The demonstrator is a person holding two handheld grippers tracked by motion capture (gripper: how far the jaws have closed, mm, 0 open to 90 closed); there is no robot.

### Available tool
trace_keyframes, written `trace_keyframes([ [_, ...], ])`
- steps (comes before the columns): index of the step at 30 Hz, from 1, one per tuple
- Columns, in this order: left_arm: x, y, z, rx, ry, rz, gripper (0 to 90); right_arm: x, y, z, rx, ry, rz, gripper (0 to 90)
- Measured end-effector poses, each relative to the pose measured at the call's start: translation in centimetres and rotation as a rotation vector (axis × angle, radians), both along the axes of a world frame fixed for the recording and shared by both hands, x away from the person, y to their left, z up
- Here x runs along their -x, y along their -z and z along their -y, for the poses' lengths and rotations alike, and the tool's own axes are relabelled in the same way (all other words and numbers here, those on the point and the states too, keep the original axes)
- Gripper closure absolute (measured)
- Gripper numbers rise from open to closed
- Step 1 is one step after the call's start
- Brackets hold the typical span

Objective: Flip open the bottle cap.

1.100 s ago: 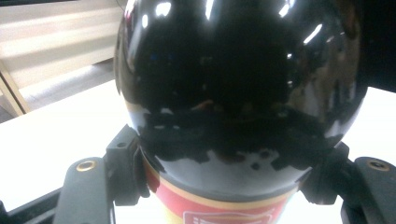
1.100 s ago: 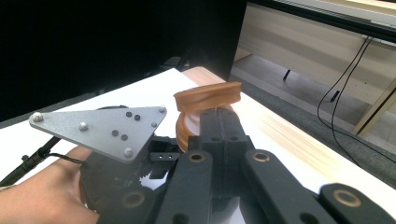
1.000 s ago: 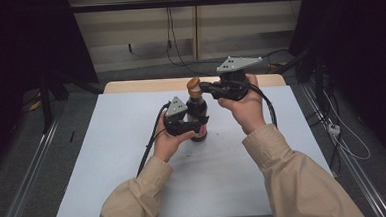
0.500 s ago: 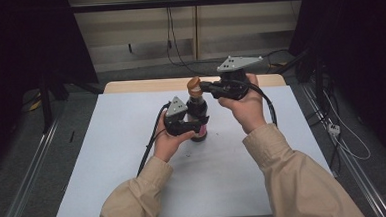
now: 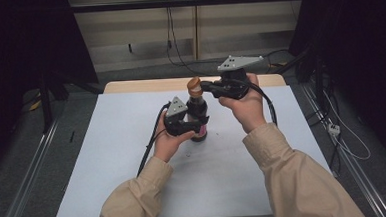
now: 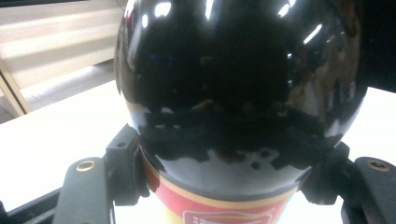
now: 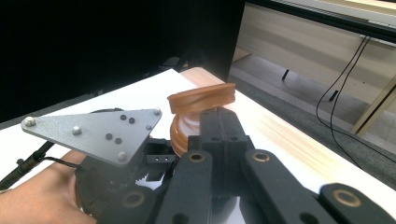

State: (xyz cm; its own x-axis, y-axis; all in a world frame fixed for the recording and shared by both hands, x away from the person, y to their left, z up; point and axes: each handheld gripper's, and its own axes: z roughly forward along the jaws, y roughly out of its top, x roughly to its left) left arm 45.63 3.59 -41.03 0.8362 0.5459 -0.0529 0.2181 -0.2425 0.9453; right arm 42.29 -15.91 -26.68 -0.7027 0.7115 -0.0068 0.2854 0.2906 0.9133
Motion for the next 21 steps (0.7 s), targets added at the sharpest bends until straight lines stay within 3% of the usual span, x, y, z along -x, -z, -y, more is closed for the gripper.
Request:
trace_keyframes([
  [21, 0.03, 0.01, 0.00, 0.000, -0.001, 0.000, 30.8, -0.01, -0.13, -0.10, 0.010, 0.003, -0.004, 90.0],
])
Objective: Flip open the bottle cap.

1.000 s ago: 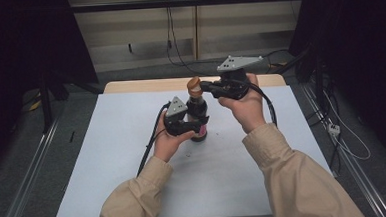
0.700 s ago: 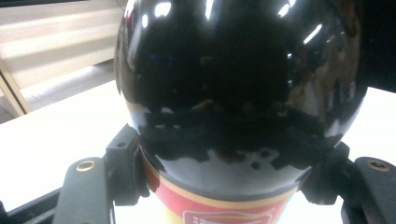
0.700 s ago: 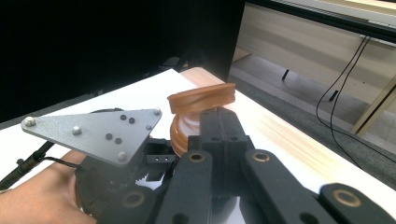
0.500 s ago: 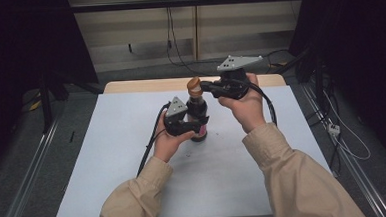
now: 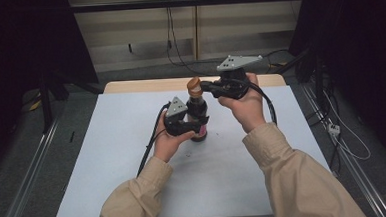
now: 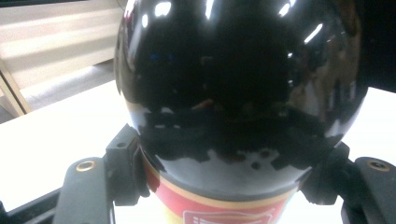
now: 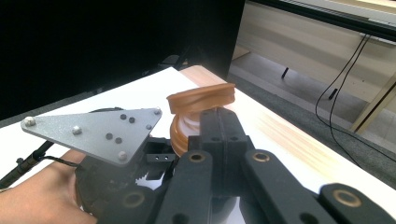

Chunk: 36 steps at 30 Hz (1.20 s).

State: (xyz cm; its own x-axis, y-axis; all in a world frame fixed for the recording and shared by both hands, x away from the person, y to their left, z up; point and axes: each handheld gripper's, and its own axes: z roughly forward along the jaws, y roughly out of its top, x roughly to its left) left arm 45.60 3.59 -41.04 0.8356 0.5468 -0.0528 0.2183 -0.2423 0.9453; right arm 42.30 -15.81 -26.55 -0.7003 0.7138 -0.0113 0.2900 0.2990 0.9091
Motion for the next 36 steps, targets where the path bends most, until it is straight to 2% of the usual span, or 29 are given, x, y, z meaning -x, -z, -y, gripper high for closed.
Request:
trace_keyframes([
  [13, 0.01, 0.00, 0.00, -0.001, 0.001, 0.000, 30.7, 0.04, -0.15, -0.10, 0.003, 0.001, 0.002, 90.0],
  [14, -0.12, -0.08, -0.20, -0.004, 0.040, -0.015, 30.7, 0.03, -0.18, -0.13, 0.003, 0.001, 0.003, 90.0],
  [36, -0.05, -0.08, -0.19, -0.005, 0.038, -0.014, 30.7, -0.36, -0.68, -0.74, -0.009, -0.009, 0.012, 90.0],
])
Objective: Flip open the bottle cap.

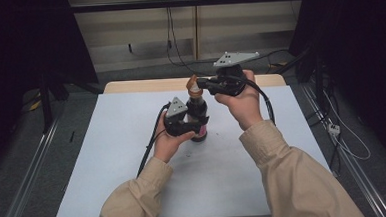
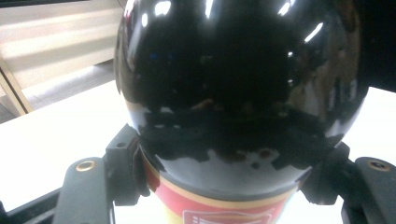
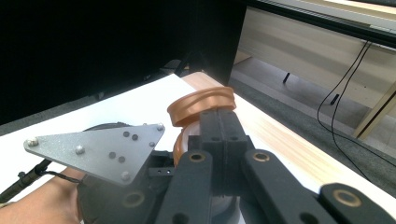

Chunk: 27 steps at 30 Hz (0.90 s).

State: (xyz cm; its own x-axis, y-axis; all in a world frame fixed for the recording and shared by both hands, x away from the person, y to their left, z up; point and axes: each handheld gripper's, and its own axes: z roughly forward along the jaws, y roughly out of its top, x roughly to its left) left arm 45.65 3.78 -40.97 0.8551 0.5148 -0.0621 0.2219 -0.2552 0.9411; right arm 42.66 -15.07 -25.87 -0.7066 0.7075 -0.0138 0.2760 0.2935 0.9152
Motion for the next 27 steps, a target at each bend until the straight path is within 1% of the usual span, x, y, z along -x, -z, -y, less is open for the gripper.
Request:
trace_keyframes([
  [17, -0.04, 0.01, 0.02, 0.000, -0.001, -0.001, 30.6, -0.18, 0.05, -0.08, -0.009, 0.001, 0.002, 90.0],
  [23, -0.02, 0.02, 0.01, 0.002, -0.001, 0.000, 30.5, -0.37, 0.07, -0.51, -0.012, -0.004, -0.002, 90.0],
  [27, 0.06, 0.01, -0.05, -0.002, 0.002, 0.002, 30.5, -0.50, 0.16, -0.77, -0.023, -0.012, -0.002, 90.0],
])
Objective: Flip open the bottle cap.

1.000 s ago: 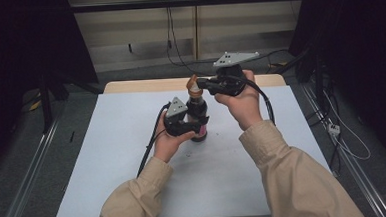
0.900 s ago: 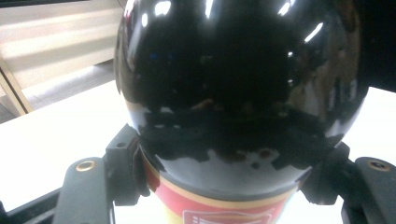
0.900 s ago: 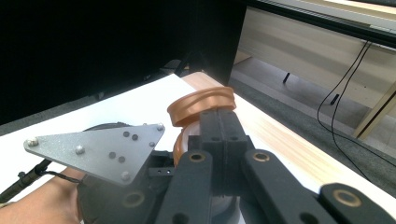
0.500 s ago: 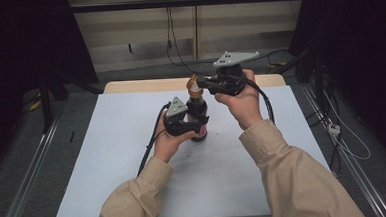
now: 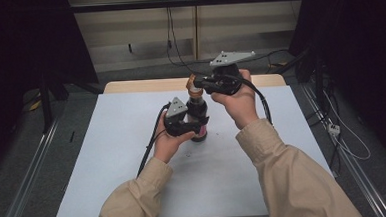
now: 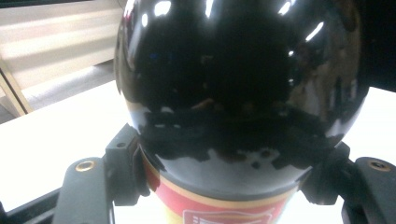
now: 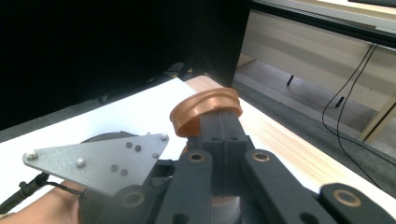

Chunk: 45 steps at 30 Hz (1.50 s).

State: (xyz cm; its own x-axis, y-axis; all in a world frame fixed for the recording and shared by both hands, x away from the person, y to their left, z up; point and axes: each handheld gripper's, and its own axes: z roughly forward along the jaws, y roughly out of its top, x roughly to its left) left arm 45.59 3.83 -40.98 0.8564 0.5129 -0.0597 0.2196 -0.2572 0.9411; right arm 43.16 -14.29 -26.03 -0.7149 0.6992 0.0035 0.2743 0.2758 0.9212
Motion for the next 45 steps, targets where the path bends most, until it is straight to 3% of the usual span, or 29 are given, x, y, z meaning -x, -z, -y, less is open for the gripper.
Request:
trace_keyframes([
  [10, 0.0, 0.0, 0.0, 0.003, -0.004, 0.001, 30.4, 0.2, 0.0, -0.8, -0.007, -0.005, -0.003, 90.0],
  [11, 0.2, 0.1, 0.3, 0.010, -0.047, 0.020, 30.4, 0.2, -0.1, -0.7, -0.006, -0.003, 0.000, 90.0],
  [13, 0.2, 0.2, 0.3, 0.014, -0.045, 0.017, 30.4, 0.3, -0.1, -0.2, -0.014, 0.004, 0.005, 90.0],
  [14, 0.0, 0.1, 0.1, 0.009, -0.005, 0.004, 30.3, 0.4, -0.2, 0.0, -0.022, 0.006, 0.006, 90.0],
  [17, 0.0, 0.1, 0.1, 0.008, -0.005, 0.004, 30.2, 0.5, -0.1, 0.7, -0.038, 0.014, 0.004, 90.0],
  [19, 0.0, 0.1, 0.1, 0.011, -0.007, 0.003, 30.1, 0.6, -0.1, 1.0, -0.045, 0.013, -0.001, 83.2],
  [22, 0.0, 0.1, 0.1, 0.008, -0.007, 0.002, 29.7, 0.8, 0.1, 1.3, -0.046, 0.012, -0.005, 80.0],
  [23, 0.1, 0.2, 0.3, 0.016, -0.050, 0.018, 29.5, 1.0, 0.1, 1.4, -0.050, 0.012, -0.004, 78.5],
  [24, 0.1, 0.2, 0.2, 0.022, -0.052, 0.008, 29.2, 1.1, 0.1, 1.5, -0.054, 0.012, -0.001, 75.9],
  [25, 0.0, 0.3, 0.1, 0.024, -0.042, -0.012, 28.5, 1.2, 0.1, 1.6, -0.061, 0.015, 0.000, 73.3],
  [28, 0.1, 0.2, 0.0, -0.010, -0.041, -0.005, 26.6, 1.6, 0.3, 2.1, -0.068, 0.013, 0.000, 65.6],
  [35, 0.7, -0.9, -1.0, 0.014, -0.022, -0.012, 19.4, 2.6, 1.3, 4.0, -0.111, 0.038, -0.009, 51.5],
  [41, 1.4, -0.9, -2.3, 0.001, -0.006, -0.044, 16.4, 3.3, 2.9, 5.2, -0.138, 0.044, -0.017, 39.9],
  [45, 2.0, -1.0, -3.3, -0.007, -0.004, -0.046, 13.8, 3.9, 3.9, 5.5, -0.127, 0.045, -0.009, 31.2],
])
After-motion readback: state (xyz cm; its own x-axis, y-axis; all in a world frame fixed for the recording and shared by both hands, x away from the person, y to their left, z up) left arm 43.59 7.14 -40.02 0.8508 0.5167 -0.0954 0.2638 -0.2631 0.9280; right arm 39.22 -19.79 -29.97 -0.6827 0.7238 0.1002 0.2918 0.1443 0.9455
